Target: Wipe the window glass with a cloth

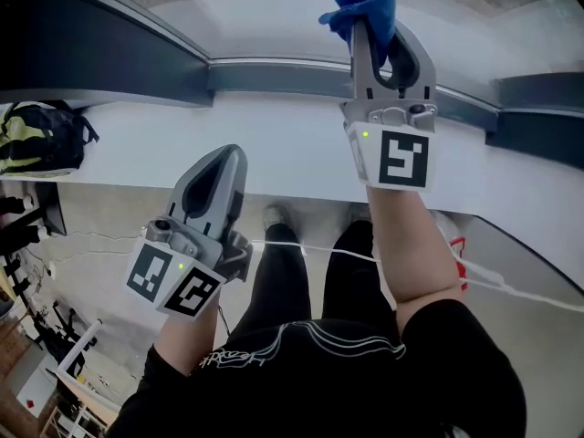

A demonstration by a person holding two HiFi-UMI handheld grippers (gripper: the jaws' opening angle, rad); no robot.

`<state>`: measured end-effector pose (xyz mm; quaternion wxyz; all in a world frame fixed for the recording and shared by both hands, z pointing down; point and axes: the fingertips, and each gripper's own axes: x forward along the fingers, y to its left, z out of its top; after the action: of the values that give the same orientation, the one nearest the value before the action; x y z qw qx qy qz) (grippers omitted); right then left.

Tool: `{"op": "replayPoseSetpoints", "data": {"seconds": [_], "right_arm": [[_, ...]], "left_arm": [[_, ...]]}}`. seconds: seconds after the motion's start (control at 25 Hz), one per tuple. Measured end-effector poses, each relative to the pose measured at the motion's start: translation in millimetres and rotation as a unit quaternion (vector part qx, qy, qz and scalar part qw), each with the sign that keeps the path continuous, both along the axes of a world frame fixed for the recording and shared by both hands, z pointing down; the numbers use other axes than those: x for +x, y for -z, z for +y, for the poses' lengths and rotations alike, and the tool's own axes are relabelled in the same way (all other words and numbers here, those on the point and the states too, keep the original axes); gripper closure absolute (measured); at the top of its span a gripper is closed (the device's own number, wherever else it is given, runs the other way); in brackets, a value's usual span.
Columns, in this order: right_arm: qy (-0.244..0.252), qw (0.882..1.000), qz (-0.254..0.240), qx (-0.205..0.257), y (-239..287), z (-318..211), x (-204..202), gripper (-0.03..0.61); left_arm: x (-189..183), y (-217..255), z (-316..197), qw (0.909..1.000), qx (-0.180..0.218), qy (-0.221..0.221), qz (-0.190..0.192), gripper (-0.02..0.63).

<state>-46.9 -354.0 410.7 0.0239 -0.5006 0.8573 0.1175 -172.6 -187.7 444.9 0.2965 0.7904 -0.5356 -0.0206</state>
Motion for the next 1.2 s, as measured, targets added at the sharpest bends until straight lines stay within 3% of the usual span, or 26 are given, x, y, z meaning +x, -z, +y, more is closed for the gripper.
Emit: {"op": "replayPoseSetpoints", "data": {"seconds": [0.88,1.2], "right_arm": [[-0.097,0.995,-0.004,0.010,5,-27,243,0.515],[-0.165,0.986,-0.020,0.009,11,-40,349,0.515]], "left_arm": [[214,-12,-46,0.9966,-0.004,-0.082,0.012,0.607],[297,-15,-66,0.9923,-0.009,-0.123,0.016,0.607]]}}
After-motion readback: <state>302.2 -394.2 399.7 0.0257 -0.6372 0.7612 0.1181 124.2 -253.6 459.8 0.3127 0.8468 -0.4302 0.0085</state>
